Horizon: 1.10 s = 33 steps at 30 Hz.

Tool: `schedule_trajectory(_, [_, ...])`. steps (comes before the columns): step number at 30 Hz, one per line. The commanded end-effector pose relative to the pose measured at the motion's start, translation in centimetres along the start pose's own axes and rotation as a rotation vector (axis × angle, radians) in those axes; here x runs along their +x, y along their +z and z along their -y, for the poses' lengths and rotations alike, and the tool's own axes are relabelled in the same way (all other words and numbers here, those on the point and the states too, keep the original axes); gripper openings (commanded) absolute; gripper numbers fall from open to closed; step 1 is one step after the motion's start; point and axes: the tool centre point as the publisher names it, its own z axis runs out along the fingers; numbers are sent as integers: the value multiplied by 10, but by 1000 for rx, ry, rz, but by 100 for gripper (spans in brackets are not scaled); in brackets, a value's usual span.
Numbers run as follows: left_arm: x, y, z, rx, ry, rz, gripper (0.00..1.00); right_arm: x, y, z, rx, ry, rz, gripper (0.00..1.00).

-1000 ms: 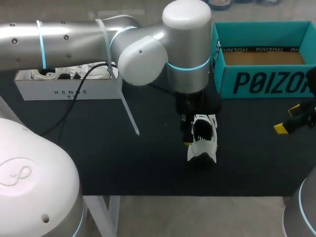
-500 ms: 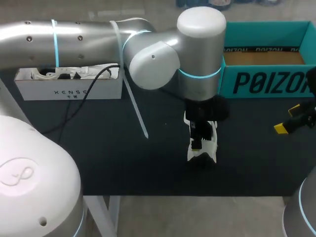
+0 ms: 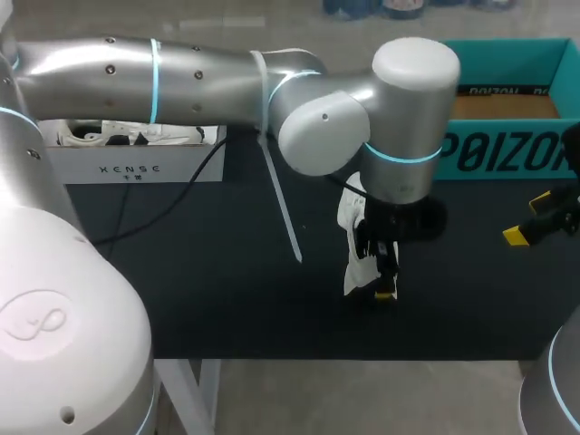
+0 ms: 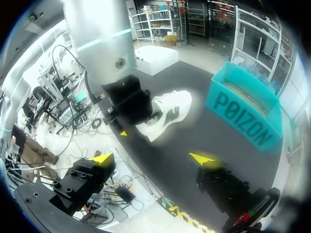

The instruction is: Take the shoe out of the shoebox, open the shoe tongue, remove and reinsert the insole, then place the shoe into the shoebox

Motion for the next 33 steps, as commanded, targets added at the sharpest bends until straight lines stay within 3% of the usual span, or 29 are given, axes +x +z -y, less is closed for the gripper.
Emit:
schedule_trajectory(1, [1,3,-2,-12,-14,5,100,3,-1,4,-5,1,7,100])
schedule_trajectory(21, [-1,17,-3,-27,-11,8,100,3,-1,4,-5,1,7,100])
schedule_trajectory(23, [-2,18,-3,-32,-13,13,68,3,-1,4,-5,1,7,100])
schedule_trajectory(24, [-2,18,-3,-30,-11,12,66,3,-1,4,-5,1,7,100])
schedule_trajectory(26, [-3,18,-4,-36,-13,16,42,3,-1,4,-5,1,7,100])
schedule_trajectory(33, [-7,20,-5,-45,-15,20,21,3,-1,4,-5,1,7,100])
